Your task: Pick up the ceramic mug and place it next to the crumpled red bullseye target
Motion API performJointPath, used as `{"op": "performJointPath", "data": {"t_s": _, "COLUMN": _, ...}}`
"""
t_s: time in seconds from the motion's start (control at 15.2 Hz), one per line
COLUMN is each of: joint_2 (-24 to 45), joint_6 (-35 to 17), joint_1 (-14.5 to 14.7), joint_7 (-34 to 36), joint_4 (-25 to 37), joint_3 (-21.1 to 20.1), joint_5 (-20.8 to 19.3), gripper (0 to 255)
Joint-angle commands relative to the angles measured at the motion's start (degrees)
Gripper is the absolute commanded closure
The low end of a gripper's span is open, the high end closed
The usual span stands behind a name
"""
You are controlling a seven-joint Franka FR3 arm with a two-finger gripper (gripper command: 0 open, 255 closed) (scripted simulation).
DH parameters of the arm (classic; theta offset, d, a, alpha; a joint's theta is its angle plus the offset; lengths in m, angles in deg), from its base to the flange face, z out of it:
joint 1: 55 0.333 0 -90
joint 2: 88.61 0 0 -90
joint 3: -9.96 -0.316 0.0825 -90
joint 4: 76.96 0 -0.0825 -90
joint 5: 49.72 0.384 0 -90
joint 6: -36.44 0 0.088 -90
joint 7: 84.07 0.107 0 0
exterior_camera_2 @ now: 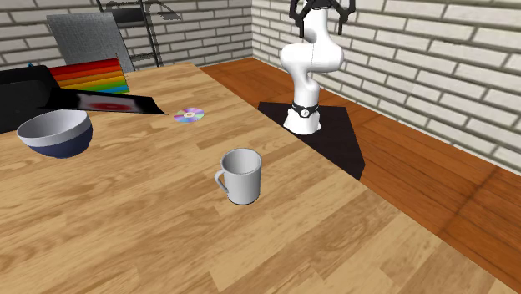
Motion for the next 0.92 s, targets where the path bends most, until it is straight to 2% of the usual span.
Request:
{"op": "performJointPath", "data": {"t_s": 0.0, "joint_2": 0.00, "joint_6": 0.00, "joint_1": 0.00, "joint_7": 0.00, "joint_4": 0.00, "joint_3": 0.00, "joint_5": 0.00, "gripper": 0}}
{"op": "performJointPath", "data": {"t_s": 0.4, "joint_2": 10.09, "joint_6": -9.37, "joint_1": -0.07, "joint_7": -3.25, "joint_4": 0.30, "joint_3": 1.54, "joint_5": -2.22, "gripper": 0}}
{"op": "performJointPath", "data": {"t_s": 0.86, "joint_2": 23.62, "joint_6": -18.77, "joint_1": -0.13, "joint_7": -6.59, "joint_4": 4.11, "joint_3": 3.30, "joint_5": -4.04, "gripper": 0}}
